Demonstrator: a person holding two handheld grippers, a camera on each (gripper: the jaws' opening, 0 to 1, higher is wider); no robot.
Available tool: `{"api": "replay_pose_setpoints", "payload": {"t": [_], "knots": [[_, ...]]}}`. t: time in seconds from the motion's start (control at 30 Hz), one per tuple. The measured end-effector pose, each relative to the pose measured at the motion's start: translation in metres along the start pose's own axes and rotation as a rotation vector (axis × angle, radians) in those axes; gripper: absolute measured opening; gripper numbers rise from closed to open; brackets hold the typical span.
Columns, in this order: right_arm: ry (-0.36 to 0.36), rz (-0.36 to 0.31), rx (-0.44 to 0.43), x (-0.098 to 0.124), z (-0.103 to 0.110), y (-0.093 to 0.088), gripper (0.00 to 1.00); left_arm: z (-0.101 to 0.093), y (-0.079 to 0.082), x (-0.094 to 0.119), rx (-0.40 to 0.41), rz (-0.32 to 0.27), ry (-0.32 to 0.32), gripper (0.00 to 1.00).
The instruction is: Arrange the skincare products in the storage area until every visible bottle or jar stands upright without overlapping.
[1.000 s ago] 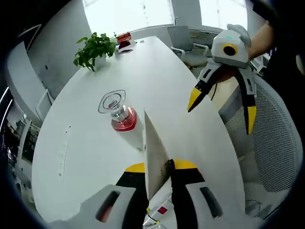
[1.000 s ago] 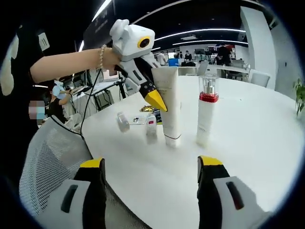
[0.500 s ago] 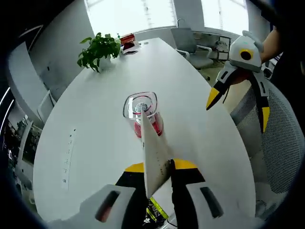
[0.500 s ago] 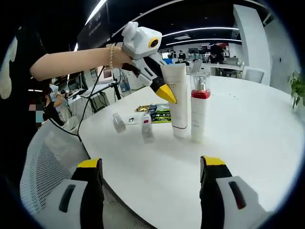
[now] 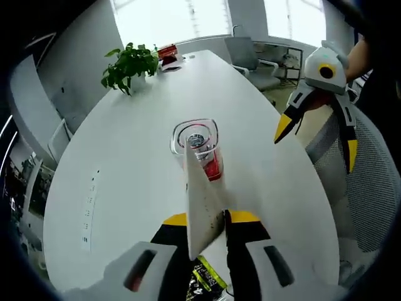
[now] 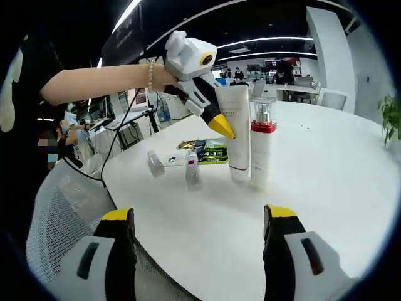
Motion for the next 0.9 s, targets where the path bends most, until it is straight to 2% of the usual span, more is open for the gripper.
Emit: {"api": "replay_pose_setpoints", "payload": {"t": [0.1,0.3,0.4,0.6,0.9], "knots": [[0.000,-0.002,0.001,0.001,0.001,0.001,0.84,-0.001,-0.001,-0.001,0.035,0.001,-0.001,0.25],[-0.005,-0.005,0.002,0.003,0.000,0.001,0.84,-0.004,-0.005,0.001,0.047,0.012,0.008,0.35],[-0.004,-0.009,0.002,0.003,0.001,0.002,0.84,-0.008,-0.006,0.008,0.099,-0.012,0.002,0.37],[0.004,-0.021,0.011,0.002,0.007,0.008,0.85,-0.009,-0.020,0.021,0.189,-0.043,0.040,0.48],[0.011,-0.037,0.028,0.000,0.009,0.018,0.85,-0.032,-0.040,0.048,0.350,-0.083,0.088,0.61]]}}
Point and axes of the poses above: the point that each gripper's makers call its tool centre point, and the gripper's own axes: x roughly backward along the fingers, z roughly to its left, y roughly out of its top, the point moved 9 cm from there along x, roughly backward along the fingers, and after that the axes turned 5 degrees about z, right-handed, at the moved point
